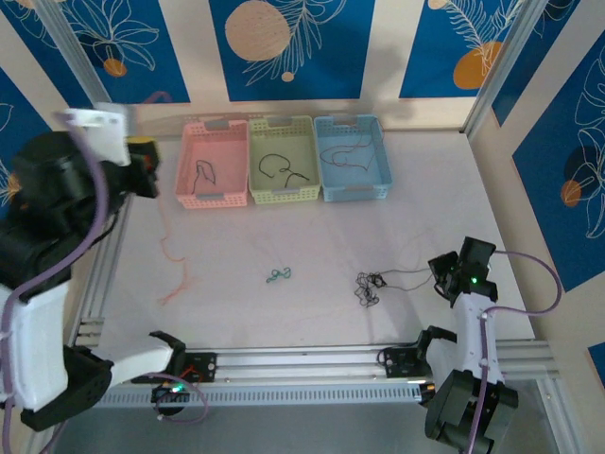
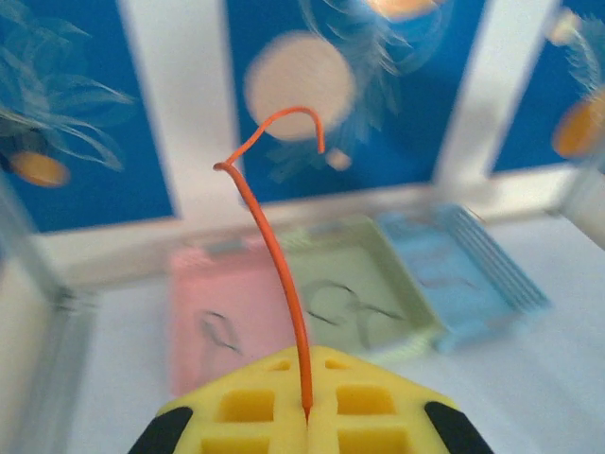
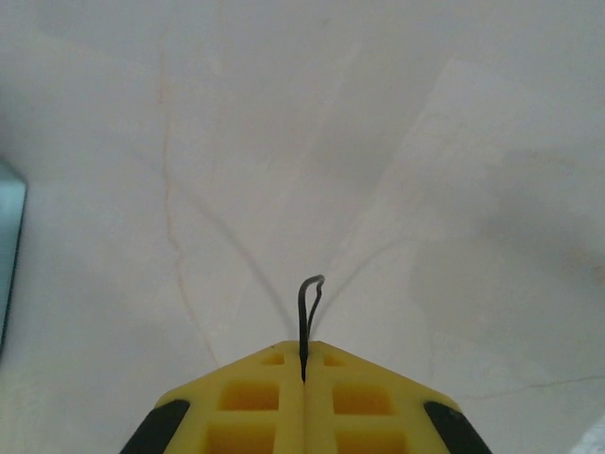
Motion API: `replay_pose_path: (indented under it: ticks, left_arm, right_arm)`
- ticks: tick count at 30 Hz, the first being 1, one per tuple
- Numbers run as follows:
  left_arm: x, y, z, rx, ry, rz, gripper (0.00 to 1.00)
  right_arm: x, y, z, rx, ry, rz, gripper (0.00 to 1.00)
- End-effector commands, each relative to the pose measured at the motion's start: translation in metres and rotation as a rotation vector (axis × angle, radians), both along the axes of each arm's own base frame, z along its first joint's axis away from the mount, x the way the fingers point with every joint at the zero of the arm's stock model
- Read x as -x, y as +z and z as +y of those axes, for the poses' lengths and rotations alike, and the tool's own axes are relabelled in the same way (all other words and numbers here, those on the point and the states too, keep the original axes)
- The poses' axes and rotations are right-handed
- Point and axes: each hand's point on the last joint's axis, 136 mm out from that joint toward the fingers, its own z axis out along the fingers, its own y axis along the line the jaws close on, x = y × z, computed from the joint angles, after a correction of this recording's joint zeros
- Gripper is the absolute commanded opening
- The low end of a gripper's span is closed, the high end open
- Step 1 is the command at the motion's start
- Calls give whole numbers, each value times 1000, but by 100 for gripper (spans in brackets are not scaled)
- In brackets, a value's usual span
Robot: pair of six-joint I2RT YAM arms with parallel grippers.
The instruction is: Untangle the cables
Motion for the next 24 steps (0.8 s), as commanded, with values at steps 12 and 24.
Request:
replay_pose_path:
  ticks: [12,24]
  left_arm:
    - [-5,-29,-70,152,-313,145,0]
    - [-7,-33,-111,294,-499,213,0]
  right_arm:
    - [-20,103,105,-22,566,-197,58]
    - [-6,180,228,-13,1159,-595,67]
